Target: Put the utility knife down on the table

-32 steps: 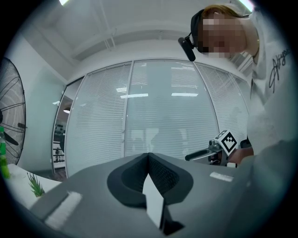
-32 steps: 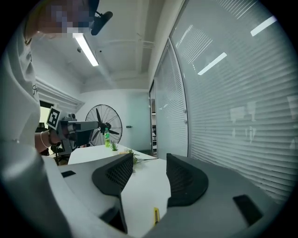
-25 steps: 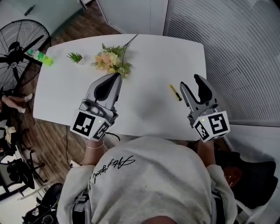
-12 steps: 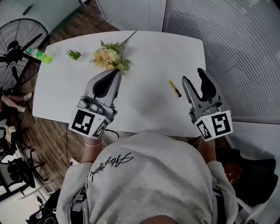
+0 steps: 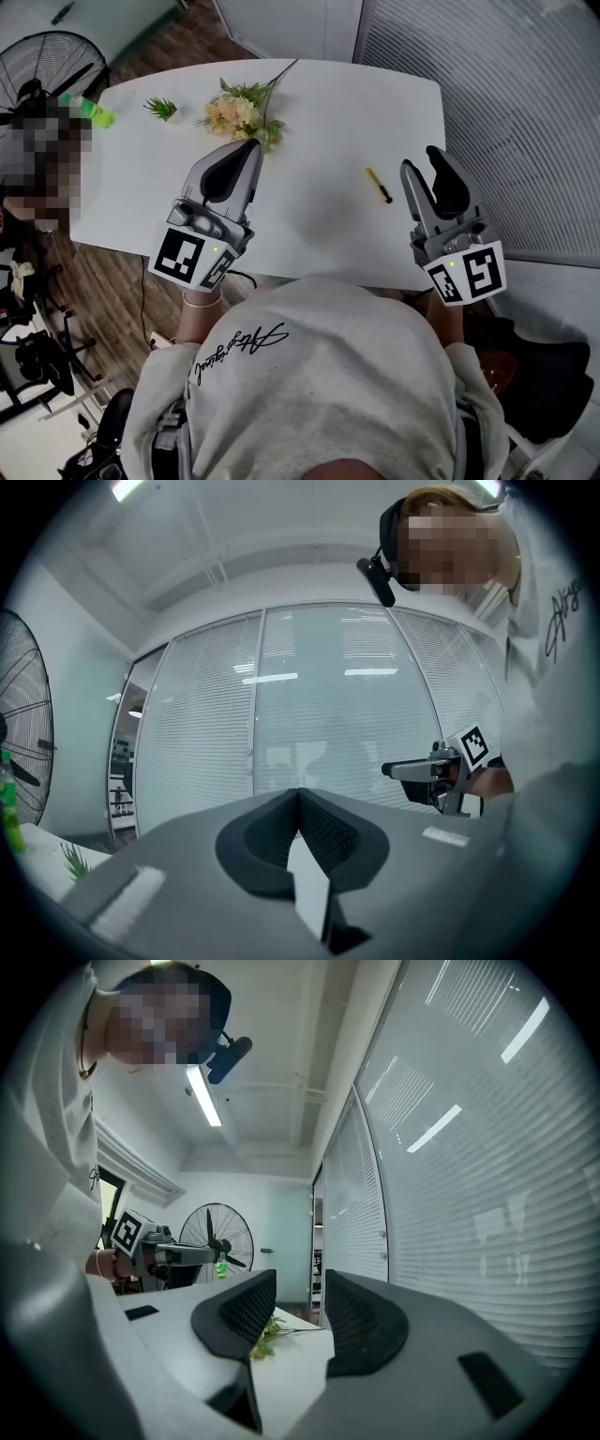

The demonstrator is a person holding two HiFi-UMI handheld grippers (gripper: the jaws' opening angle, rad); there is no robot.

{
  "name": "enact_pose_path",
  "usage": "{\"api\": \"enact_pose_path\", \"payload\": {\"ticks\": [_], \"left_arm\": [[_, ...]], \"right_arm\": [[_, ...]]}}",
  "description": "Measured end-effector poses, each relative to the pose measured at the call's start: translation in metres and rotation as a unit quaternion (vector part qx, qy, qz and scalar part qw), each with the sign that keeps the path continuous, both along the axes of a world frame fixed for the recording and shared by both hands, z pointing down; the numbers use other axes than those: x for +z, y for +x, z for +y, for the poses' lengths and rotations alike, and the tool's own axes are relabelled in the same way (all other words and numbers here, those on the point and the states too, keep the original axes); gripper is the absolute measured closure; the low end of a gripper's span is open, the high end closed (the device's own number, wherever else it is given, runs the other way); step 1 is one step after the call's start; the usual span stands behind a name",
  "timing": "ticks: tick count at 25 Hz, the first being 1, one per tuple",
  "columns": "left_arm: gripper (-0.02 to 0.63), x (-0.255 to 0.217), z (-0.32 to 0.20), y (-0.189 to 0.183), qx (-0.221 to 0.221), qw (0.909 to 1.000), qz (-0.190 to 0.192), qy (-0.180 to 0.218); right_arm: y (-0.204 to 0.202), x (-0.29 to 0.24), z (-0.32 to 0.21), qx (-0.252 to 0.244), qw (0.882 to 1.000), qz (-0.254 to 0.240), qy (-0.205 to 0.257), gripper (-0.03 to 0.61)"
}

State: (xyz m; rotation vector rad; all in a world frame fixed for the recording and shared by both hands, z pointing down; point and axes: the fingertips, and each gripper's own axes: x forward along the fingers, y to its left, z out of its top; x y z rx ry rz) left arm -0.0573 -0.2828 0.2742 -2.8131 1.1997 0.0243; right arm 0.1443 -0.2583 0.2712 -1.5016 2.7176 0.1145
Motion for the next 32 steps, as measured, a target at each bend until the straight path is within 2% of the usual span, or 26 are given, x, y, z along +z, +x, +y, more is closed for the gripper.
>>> {"api": "enact_pose_path", "payload": {"ticks": [14, 32], "left_arm": [[0.615, -0.002, 0.000, 0.001, 0.005, 1.0000, 0.007, 0.000], [0.615, -0.007, 0.003, 0.006, 0.009, 0.9999, 0.007, 0.006]], "right_arm": [[-0.007, -0.006, 0.007, -0.013, 1.000, 0.000, 0.013, 0.514], [-0.005, -0.009, 0.009, -0.012, 1.000, -0.006, 0.020, 0.554]]}}
